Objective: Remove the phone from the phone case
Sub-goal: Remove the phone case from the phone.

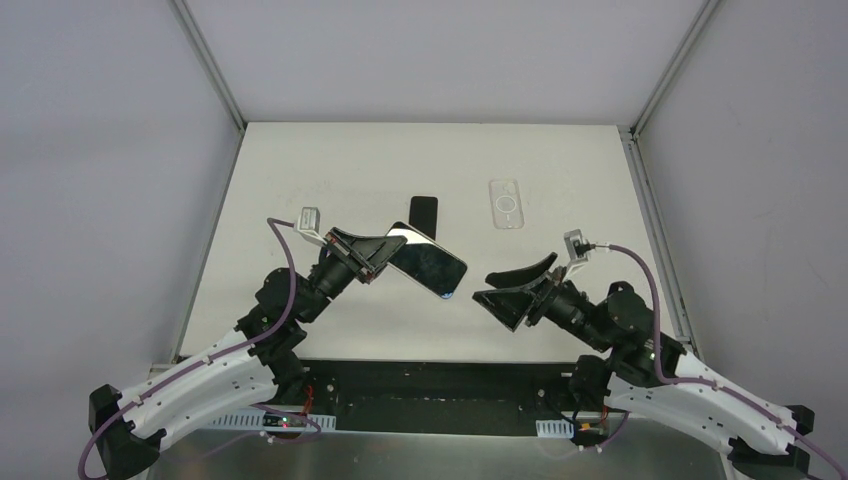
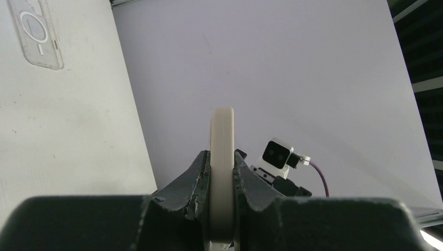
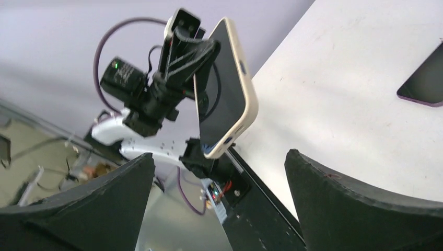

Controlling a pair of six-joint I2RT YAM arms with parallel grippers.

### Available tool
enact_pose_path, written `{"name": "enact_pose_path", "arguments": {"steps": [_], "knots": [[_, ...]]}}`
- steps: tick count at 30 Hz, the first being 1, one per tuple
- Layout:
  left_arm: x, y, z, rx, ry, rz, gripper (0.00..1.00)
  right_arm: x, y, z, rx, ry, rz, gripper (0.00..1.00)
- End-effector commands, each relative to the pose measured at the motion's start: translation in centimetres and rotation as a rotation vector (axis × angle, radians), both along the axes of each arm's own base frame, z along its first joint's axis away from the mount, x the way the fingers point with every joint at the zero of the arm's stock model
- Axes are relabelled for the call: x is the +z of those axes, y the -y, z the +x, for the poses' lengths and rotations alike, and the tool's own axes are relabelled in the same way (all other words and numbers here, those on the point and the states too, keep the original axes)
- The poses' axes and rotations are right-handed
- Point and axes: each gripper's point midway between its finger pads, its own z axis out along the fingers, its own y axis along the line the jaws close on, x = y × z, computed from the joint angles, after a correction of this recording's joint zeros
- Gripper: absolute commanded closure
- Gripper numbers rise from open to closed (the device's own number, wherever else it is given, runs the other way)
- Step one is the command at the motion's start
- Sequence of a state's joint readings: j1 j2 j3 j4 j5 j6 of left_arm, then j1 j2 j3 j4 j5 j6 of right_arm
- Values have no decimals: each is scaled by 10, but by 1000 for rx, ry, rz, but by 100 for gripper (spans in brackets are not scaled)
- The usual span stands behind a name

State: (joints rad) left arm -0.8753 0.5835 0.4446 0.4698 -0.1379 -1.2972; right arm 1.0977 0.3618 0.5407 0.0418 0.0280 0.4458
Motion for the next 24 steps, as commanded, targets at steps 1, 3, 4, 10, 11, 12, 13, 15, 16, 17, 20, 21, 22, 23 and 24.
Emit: {"name": "enact_pose_path", "arguments": {"steps": [1, 3, 4, 10, 11, 12, 13, 15, 16, 17, 20, 21, 22, 23, 24], "knots": [[60, -10, -13, -19, 124, -129, 100, 38, 11, 23, -150, -137, 162, 2], [62, -9, -14, -28, 130, -129, 100, 43, 4, 24, -136, -174, 166, 5], [63, -9, -15, -34, 133, -129, 100, 43, 1, 26, -135, -195, 164, 8], [68, -9, -20, -51, 149, -133, 100, 41, -7, 37, -149, -288, 231, 27], [68, -9, -20, -51, 150, -133, 100, 40, -8, 38, -147, -300, 238, 30], [70, -10, -21, -51, 154, -136, 100, 39, -10, 38, -133, -309, 249, 32], [71, -11, -21, -51, 157, -137, 100, 39, -11, 39, -130, -317, 258, 34], [73, -11, -22, -50, 164, -140, 100, 39, -11, 41, -122, -331, 283, 38], [74, -12, -22, -51, 166, -140, 100, 38, -12, 41, -120, -342, 290, 40], [75, -11, -23, -53, 169, -140, 100, 36, -12, 43, -122, -350, 299, 43], [75, -11, -23, -52, 170, -139, 100, 34, -15, 45, -113, -380, 330, 46], [76, -11, -23, -52, 171, -139, 100, 34, -18, 45, -102, -391, 336, 46], [75, -11, -23, -52, 171, -138, 100, 33, -21, 44, -92, -402, 339, 46], [74, -11, -22, -51, 169, -136, 100, 33, -23, 44, -81, -412, 348, 46], [74, -11, -22, -51, 168, -136, 100, 32, -25, 45, -76, -421, 355, 46]]}}
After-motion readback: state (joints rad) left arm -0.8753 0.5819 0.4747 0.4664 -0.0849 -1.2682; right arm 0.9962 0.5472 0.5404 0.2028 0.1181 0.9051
